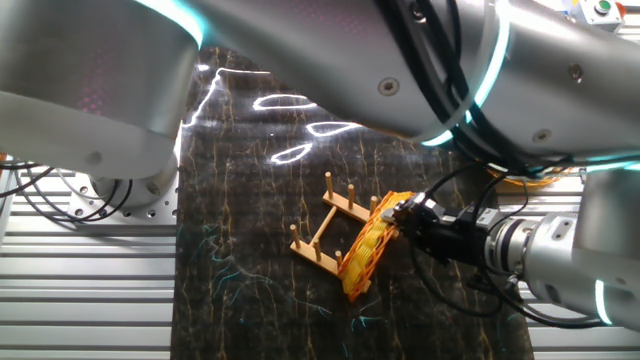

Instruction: Take the dish off the dish rack

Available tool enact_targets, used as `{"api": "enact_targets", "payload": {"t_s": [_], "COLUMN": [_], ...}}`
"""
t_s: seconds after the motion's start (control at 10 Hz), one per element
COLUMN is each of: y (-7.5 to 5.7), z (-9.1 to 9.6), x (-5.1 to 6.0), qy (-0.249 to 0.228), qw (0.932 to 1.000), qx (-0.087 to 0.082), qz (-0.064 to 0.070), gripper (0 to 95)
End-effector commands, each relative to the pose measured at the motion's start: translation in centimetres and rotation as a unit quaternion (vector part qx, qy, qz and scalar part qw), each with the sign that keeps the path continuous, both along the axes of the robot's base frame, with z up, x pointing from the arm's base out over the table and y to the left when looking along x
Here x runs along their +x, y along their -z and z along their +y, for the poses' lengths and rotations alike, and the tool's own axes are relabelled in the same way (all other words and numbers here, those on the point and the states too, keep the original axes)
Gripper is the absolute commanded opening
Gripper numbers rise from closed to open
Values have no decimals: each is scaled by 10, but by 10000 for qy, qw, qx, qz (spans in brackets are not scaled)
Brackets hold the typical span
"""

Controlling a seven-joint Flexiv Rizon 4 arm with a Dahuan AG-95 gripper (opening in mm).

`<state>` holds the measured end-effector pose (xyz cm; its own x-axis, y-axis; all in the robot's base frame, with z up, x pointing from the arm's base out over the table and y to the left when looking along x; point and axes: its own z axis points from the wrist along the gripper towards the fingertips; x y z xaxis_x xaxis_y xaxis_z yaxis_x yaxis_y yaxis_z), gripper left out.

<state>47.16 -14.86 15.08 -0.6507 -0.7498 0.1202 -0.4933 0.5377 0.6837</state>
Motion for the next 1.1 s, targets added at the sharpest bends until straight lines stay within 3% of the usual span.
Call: {"api": "enact_targets", "payload": {"t_s": [0.1,0.3,0.5,1.1], "y": [0,0,1,12], "z": [1,1,2,2], "x": [-2,-6,-11,-7], "qy": [3,-40,-24,-9], "qw": [10000,10000,9999,9999], "qx": [0,41,-78,-69], "qz": [-20,-70,-125,-143], "gripper": [0,0,0,0]}}
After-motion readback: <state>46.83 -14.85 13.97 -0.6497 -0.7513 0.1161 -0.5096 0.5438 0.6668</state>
